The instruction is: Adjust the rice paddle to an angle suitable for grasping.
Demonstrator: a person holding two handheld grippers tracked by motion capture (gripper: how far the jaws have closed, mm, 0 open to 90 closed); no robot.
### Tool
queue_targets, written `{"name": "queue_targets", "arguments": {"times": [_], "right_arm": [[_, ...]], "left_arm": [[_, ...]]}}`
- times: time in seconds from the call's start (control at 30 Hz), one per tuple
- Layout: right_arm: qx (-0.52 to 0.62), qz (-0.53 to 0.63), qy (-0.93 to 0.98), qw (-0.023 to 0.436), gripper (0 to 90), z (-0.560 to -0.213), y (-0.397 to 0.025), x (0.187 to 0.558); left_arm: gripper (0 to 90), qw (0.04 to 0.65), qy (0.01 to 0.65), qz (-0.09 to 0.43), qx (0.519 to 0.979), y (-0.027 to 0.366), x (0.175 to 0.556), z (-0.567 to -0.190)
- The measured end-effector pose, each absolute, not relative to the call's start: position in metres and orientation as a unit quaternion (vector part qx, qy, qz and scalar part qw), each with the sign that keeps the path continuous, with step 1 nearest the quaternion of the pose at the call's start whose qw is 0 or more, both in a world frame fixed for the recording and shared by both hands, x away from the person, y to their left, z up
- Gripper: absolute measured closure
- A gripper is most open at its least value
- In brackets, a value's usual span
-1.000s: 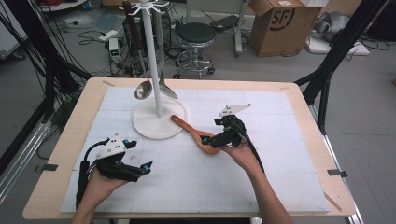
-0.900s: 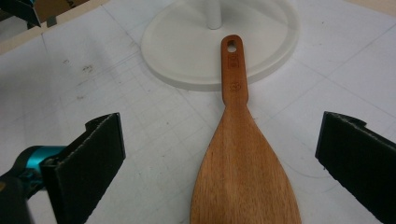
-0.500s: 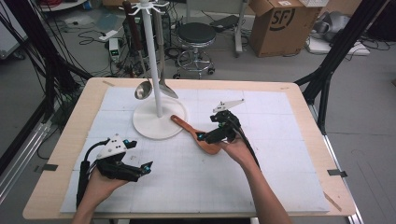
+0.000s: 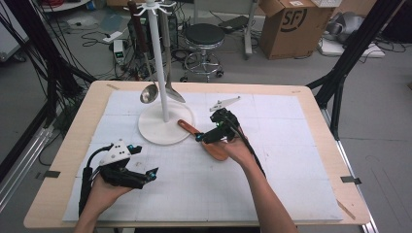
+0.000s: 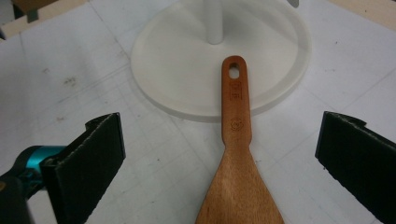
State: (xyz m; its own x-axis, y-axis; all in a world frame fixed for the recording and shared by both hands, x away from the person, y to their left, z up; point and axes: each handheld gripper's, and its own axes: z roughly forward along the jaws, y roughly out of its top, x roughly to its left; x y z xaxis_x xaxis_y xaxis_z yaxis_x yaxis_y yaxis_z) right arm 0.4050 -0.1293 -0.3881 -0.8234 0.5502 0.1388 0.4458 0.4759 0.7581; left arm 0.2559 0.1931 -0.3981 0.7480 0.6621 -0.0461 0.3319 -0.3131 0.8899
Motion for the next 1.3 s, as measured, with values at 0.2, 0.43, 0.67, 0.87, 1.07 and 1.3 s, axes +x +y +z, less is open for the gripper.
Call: {"name": "queue_targets", "arguments": {"times": [0.2,0.43,0.67,0.87,1.07,1.3], "right_arm": [[0.296,0.419,0.856,0.058,5.3,-0.403,-0.122,0.411],[0.312,0.409,0.856,0.053,5.3,-0.424,-0.115,0.418],[0.312,0.402,0.86,0.041,19.5,-0.437,-0.111,0.422],[0.315,0.392,0.863,0.046,26.4,-0.443,-0.109,0.424],[0.321,0.379,0.867,0.05,37.1,-0.447,-0.111,0.426],[0.314,0.372,0.871,0.067,48.5,-0.446,-0.109,0.426]], "left_arm": [[7.5,0.494,0.314,0.165,0.794,0.192,0.256,-0.399],[7.5,0.494,0.315,0.166,0.793,0.193,0.257,-0.4],[7.5,0.494,0.313,0.167,0.794,0.192,0.257,-0.4],[7.5,0.494,0.314,0.166,0.794,0.193,0.257,-0.4],[7.5,0.495,0.314,0.166,0.793,0.194,0.257,-0.4],[7.5,0.492,0.314,0.164,0.795,0.192,0.258,-0.401]]}}
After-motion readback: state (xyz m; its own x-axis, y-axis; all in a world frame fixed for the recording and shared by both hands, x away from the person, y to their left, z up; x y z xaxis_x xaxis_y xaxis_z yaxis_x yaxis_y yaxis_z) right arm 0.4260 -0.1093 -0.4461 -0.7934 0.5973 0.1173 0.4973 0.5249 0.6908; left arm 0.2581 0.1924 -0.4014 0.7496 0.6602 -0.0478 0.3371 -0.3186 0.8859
